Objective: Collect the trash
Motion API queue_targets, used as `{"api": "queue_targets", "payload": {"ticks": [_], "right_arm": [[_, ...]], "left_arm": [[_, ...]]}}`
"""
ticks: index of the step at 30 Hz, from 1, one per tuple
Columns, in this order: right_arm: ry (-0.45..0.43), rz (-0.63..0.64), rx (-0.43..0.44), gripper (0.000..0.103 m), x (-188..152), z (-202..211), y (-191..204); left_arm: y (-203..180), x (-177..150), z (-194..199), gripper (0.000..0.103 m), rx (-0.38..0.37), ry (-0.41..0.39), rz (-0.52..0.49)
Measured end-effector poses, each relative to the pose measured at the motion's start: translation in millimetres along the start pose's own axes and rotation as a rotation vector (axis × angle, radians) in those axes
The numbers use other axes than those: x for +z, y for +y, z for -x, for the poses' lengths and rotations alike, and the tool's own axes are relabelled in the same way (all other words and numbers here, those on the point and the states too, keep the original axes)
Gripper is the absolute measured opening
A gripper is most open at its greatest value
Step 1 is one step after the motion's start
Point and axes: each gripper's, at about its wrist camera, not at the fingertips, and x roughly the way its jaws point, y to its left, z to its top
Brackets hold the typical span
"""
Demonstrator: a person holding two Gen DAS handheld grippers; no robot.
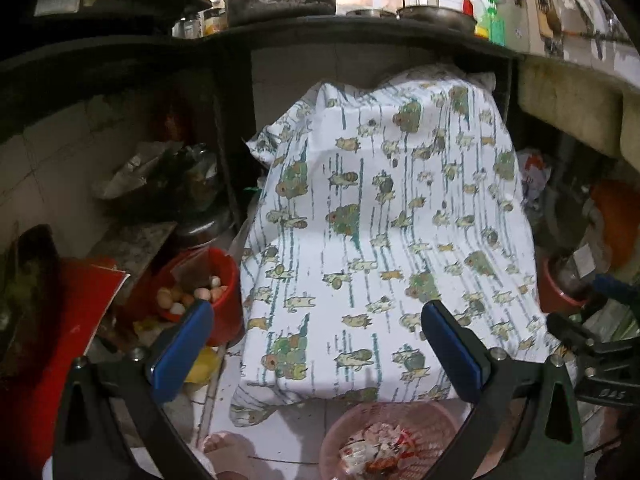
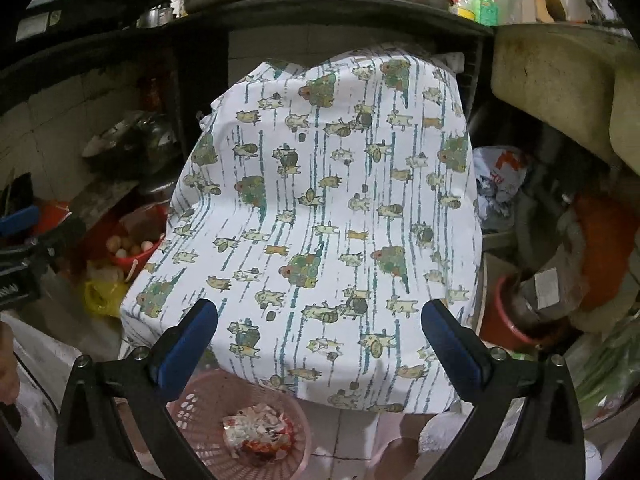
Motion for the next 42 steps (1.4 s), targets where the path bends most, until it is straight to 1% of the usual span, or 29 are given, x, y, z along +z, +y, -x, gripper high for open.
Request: {"api": "queue_targets", "payload": {"ticks": [8,16,19,24,28,35,38,42], "right_arm": [[0.010,-0.039,0.020,0.103,0.2,-2.4,-8.4],[0.028,-0.071,0.009,0.103,-0.5,-6.7,-14.9],[0.032,-0.082,0.006,0.103,-0.5,-7.5,-16.9],[0.034,-0.082,0.005,0.103,-0.9,-7.9,-17.0],[0.034,-0.084,0.001,0.103,-1.3,-7.5,-15.7],[0.034,-0.086,0.002,0.103,-1.6,-7.2,-15.1],[0.034,-0.084,0.000,0.103,-1.5,-7.3,-14.9],[0.036,-0.085,0.000,0.103,-1.3,-7.7,-14.4]], "left_arm": [[-5.8,1.6,-3.8,0.103,-0.012,0.002,-0.007],[-6.8,2.3,-5.3,0.103,-0.007,0.001,-0.004],[-5.3,2.9,-6.7,0.103,-0.020,0.010,0.010],[-5.6,2.4,-4.8,0.103,0.010,-0.004,0.007],[-7.0,1.6,-3.6,0.103,0.010,-0.008,0.004],[-2.1,0.2,-7.6,0.103,-0.021,0.029,0.030],[0.0,0.5,-7.0,0.103,-0.017,0.027,0.039],[-1.2,0.9,-6.7,0.103,-0.005,0.023,0.024]]}}
